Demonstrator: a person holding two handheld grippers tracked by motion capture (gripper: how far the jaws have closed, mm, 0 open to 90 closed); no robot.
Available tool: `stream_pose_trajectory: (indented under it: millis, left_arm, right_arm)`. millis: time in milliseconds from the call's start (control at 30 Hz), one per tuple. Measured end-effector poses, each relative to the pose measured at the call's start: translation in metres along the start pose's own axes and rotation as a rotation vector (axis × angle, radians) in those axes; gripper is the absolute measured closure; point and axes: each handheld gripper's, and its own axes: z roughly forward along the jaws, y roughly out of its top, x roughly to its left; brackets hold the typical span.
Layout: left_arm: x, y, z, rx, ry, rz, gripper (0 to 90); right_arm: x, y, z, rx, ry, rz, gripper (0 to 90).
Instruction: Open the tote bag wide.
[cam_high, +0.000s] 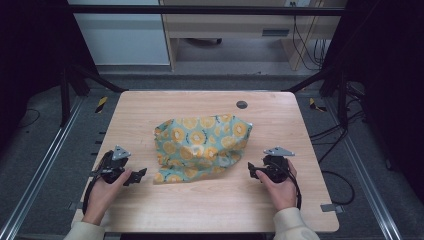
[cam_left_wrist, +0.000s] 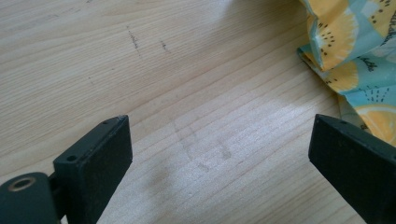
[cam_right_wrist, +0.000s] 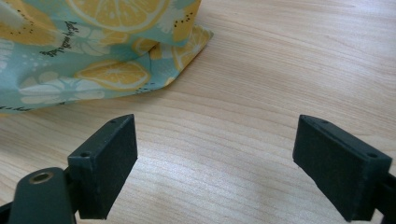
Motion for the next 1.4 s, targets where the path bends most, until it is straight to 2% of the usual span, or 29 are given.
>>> stream_pose_trajectory:
  millis: [133,233,300,333,367,400,433,467,567,733,800,933,967,1033,1067,1133,1233,1267,1400]
  left_arm:
    - [-0.002,0.001,-0.001,-0.008,-0.024,-0.012,5.9]
    - [-0.003,0.001,0.001,0.002,-0.043,-0.012,5.9]
    - [-0.002,0.001,0.001,-0.004,-0.047,-0.016,6.0]
    - [-0.002,0.001,0.001,-0.004,-0.05,-0.015,6.0]
    - [-0.001,0.001,0.001,-0.003,-0.045,-0.017,6.0]
    - [-0.001,0.001,0.0,-0.007,-0.04,-0.023,6.1]
    - [-0.001,0.001,0.0,-0.007,-0.04,-0.023,6.2]
    - [0.001,0.001,-0.001,-0.015,-0.034,-0.031,6.3]
    - [0.004,0.0,-0.003,-0.02,-0.024,-0.043,6.4]
    - [0.004,-0.001,-0.003,-0.022,-0.024,-0.044,6.4]
    - [0.003,-0.001,-0.002,-0.013,-0.026,-0.031,6.4]
    - [0.001,0.0,-0.003,-0.01,-0.022,-0.017,6.5]
    - [0.001,0.0,-0.003,-0.01,-0.022,-0.017,6.5]
    - [0.001,0.0,-0.005,-0.006,-0.016,-0.001,6.5]
    - [0.001,0.0,-0.004,-0.007,-0.016,-0.002,6.4]
    - [0.001,0.0,-0.004,-0.003,-0.016,-0.001,6.5]
    - [-0.001,0.0,-0.003,0.005,-0.013,0.003,6.4]
    - [-0.001,0.0,-0.002,0.008,-0.013,0.005,6.5]
    - [-0.001,0.001,-0.003,0.017,-0.018,0.013,6.8]
  right_arm:
    - [0.001,0.001,0.0,-0.004,-0.002,-0.016,15.0]
    - [0.001,0.017,-0.004,-0.016,0.013,-0.049,22.8]
    - [0.001,0.022,-0.006,-0.014,0.022,-0.053,24.4]
    - [0.001,0.03,-0.008,-0.019,0.034,-0.06,24.9]
    - [0.0,0.052,-0.013,-0.035,0.052,-0.086,27.4]
    - [-0.001,0.06,-0.015,-0.038,0.057,-0.094,28.2]
    - [-0.001,0.06,-0.015,-0.038,0.057,-0.094,28.2]
    - [-0.002,0.087,-0.019,-0.056,0.075,-0.103,32.3]
    - [-0.001,0.11,-0.02,-0.059,0.101,-0.117,35.1]
    - [0.011,0.145,-0.01,-0.056,0.15,-0.134,37.7]
    - [0.016,0.153,-0.001,-0.028,0.14,-0.16,36.2]
    - [0.018,0.167,0.019,0.008,0.173,-0.145,33.6]
    - [0.018,0.167,0.019,0.008,0.173,-0.145,33.6]
    - [0.023,0.17,0.028,0.046,0.183,-0.157,33.9]
    - [0.025,0.17,0.03,0.063,0.188,-0.162,37.7]
    - [0.028,0.168,0.032,0.09,0.199,-0.173,55.6]
    - [0.032,0.166,0.03,0.082,0.238,-0.183,80.8]
    - [0.034,0.167,0.028,0.065,0.246,-0.188,85.9]
    - [0.047,0.165,0.007,-0.006,0.296,-0.211,90.0]
